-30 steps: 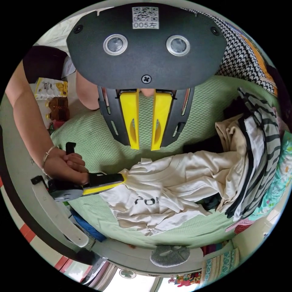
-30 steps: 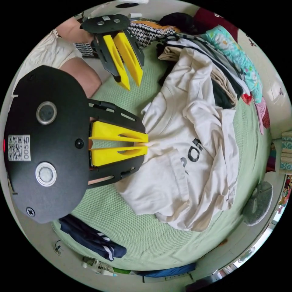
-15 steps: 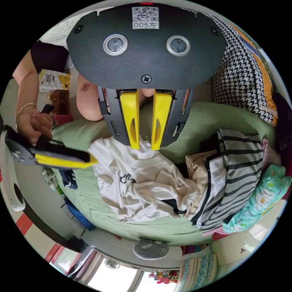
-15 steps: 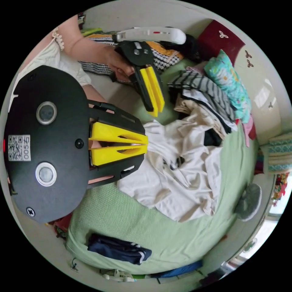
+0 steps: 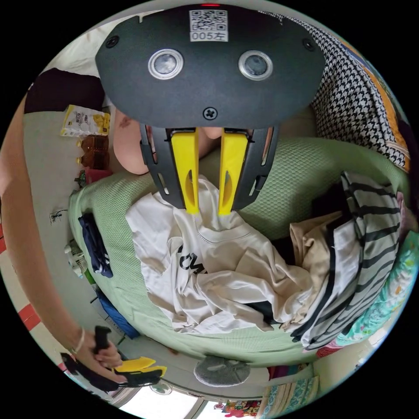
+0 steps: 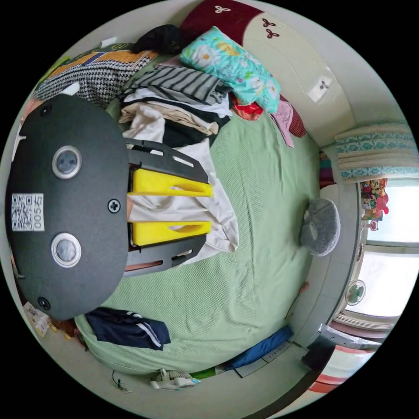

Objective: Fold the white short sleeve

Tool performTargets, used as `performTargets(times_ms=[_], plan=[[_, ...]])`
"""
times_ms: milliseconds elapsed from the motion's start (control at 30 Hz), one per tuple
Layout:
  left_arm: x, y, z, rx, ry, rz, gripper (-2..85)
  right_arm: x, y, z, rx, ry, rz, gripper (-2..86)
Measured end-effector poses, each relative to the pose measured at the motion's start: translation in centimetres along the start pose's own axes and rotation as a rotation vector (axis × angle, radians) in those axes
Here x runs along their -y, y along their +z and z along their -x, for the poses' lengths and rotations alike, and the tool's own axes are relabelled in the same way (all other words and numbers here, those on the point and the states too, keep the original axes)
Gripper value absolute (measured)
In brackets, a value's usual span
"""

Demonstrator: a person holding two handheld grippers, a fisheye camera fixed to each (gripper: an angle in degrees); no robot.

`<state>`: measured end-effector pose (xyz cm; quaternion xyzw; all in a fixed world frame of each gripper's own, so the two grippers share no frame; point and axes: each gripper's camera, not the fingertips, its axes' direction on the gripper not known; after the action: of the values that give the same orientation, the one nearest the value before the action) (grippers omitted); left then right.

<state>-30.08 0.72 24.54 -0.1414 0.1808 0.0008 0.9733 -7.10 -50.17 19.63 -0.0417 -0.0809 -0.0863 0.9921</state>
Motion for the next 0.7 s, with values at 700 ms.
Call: performTargets(times_ms=[700], plan=[[0.1,3.9,-0.4,-0.015,0.059,0.100,12.2,-10.5,8.3,-3.4,-0.020,-0.239,0.259,9.6]])
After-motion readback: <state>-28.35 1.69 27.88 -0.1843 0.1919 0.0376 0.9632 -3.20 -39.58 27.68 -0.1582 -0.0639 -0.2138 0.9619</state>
